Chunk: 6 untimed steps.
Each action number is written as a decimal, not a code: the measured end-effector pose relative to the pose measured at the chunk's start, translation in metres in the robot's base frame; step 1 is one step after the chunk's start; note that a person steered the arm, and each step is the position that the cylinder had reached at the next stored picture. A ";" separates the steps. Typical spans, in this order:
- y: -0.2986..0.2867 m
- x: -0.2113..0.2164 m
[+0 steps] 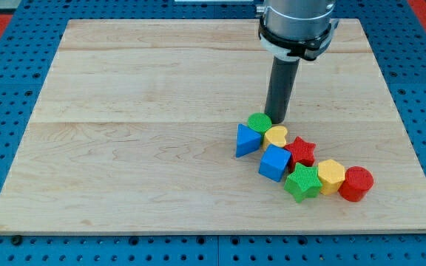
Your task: Place the green circle in between triangle and yellow heart
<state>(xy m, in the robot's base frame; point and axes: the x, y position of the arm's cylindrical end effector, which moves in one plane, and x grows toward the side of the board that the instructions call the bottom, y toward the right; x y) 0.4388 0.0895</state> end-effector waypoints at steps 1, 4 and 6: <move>-0.011 -0.021; 0.001 0.022; -0.027 0.022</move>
